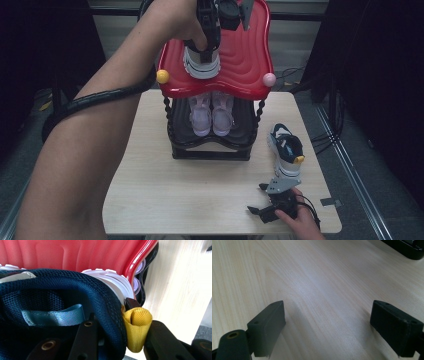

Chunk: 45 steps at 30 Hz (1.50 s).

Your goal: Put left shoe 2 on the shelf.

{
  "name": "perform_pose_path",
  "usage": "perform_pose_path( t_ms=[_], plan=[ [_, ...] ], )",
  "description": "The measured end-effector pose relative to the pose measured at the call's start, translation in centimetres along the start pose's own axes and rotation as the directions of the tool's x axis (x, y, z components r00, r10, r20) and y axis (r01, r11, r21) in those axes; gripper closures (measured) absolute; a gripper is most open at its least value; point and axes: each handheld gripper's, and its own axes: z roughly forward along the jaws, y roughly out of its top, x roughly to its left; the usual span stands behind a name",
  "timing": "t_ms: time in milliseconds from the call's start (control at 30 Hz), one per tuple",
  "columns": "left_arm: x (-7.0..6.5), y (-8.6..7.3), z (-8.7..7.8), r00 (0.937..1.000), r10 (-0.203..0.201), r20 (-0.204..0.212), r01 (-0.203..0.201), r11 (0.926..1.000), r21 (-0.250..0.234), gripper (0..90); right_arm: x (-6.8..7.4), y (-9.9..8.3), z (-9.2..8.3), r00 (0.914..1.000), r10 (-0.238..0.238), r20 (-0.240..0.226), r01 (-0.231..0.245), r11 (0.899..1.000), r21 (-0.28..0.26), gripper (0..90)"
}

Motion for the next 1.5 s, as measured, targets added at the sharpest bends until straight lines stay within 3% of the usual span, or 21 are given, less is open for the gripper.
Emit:
perform_pose_path(
  t_ms=[733, 1033, 1500],
  plan=[
    [0.5, -1.0, 1.6, 0.9996, 0.023, -0.015, -0.024, 0.9997, -0.01, 71.8, 0.0, 0.0, 0.0, 1.0, -0.002, 0.002, 0.002, 1.0, -0.001, 12.0],
    [0.4, -1.7, 2.0, 0.9999, -0.001, -0.013, 0.001, 0.9999, -0.015, 71.6, 0.0, 0.0, 0.0, 1.0, -0.002, 0.002, 0.002, 1.0, -0.001, 12.0],
    [0.4, -1.9, 2.0, 0.9999, 0.003, -0.012, -0.003, 1.0, -0.006, 70.7, 0.0, 0.0, 0.0, 1.0, -0.002, 0.002, 0.002, 1.0, 0.0, 12.0]
  ],
)
